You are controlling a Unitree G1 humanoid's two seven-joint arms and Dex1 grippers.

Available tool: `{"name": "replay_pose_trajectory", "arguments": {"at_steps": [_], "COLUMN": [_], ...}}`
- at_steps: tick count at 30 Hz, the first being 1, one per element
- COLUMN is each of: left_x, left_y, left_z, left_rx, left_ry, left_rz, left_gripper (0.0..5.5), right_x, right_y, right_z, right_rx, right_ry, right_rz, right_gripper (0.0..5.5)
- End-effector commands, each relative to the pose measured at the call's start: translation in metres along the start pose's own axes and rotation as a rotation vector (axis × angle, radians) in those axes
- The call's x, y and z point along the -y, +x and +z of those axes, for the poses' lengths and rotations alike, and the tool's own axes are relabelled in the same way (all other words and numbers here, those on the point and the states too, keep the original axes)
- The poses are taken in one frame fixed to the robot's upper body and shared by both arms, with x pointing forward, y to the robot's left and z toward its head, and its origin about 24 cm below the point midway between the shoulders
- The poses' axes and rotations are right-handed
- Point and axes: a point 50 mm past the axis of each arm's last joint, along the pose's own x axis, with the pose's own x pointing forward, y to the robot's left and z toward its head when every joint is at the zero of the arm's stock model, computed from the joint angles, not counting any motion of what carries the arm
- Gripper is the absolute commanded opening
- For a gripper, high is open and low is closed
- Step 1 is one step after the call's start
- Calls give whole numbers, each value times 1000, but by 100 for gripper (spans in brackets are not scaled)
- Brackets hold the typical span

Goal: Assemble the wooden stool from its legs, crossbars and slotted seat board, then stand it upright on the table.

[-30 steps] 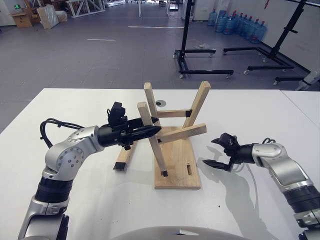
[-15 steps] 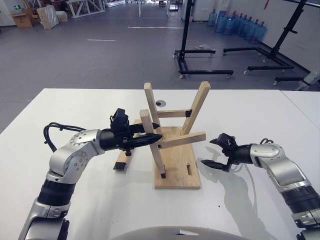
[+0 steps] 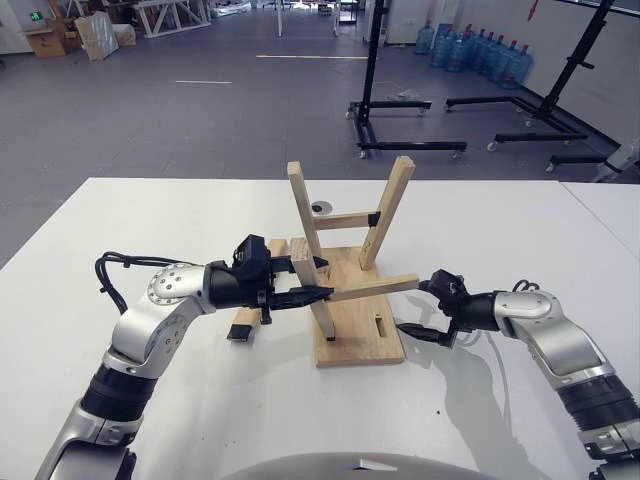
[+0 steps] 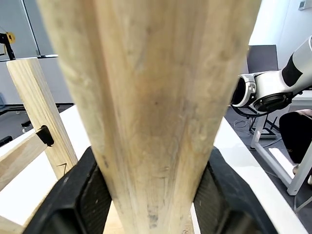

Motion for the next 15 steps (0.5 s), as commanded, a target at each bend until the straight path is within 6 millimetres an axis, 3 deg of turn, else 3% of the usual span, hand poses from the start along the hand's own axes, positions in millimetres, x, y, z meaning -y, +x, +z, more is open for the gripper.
{"name": "replay_pose_trajectory", "arguments": {"at_steps": [1,10,15], "left_x": [7,18,14], "left_y": [-7,-5,-4], "left_z": [-29,-51,-47], "left_rx": [-193,-333,-300], "left_ry": [-41,-54,-60], "left_rz": [-2,-99,-77], "left_gripper": [206,206,206], "right_x": [-4,-17,-18], "right_y": [2,10,11], "right_z": [-2,-6,-5], "right_rx": [-6,-2,2], "right_ry": [15,43,47], "right_rz": [5,28,32], "right_gripper": [540,540,540]}}
